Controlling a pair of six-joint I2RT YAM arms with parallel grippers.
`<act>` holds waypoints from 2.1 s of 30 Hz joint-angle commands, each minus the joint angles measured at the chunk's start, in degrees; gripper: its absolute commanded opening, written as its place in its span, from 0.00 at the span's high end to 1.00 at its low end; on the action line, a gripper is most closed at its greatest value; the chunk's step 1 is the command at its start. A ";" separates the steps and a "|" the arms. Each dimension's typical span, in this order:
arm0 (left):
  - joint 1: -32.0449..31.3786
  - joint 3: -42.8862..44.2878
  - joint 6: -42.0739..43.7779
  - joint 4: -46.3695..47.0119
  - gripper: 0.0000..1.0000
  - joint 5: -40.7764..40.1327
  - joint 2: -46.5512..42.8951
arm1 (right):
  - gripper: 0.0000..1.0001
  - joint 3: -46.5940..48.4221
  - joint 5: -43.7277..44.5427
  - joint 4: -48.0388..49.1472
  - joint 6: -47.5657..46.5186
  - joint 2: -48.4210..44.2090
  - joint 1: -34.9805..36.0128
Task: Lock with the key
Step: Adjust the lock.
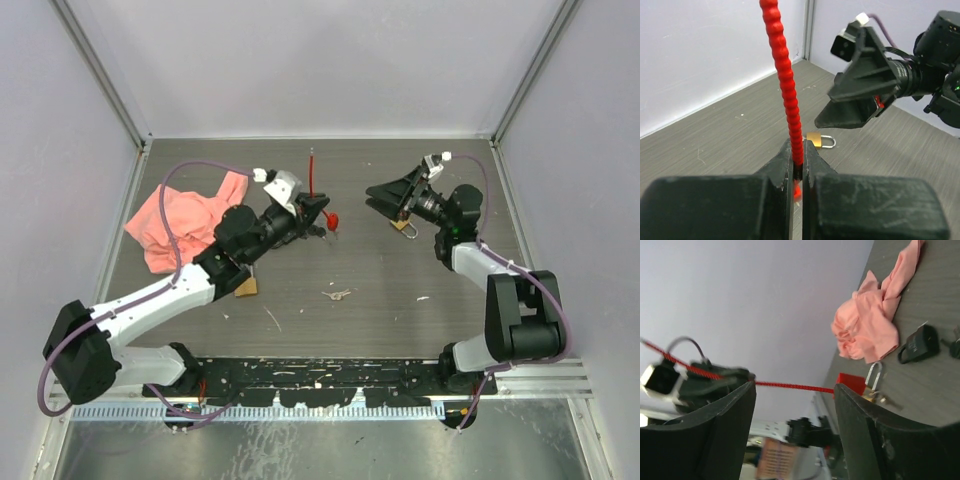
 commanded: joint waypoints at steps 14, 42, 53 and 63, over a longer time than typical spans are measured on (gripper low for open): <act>15.84 21.37 -34.06 -5.27 1.00 21.04 -4.13 | 0.17 1.52 -12.54 32.94 -48.62 -6.01 1.35; 15.87 21.27 -48.52 8.02 1.00 25.95 -1.78 | 0.49 6.26 -11.36 36.28 -41.11 -6.13 5.28; 15.86 20.80 -50.51 9.98 1.00 25.60 -0.57 | 0.63 8.51 -11.46 34.98 -42.16 -5.98 6.40; 15.82 18.97 -50.79 9.25 1.00 22.36 -0.93 | 0.83 9.65 -11.93 28.94 -47.29 -6.87 6.43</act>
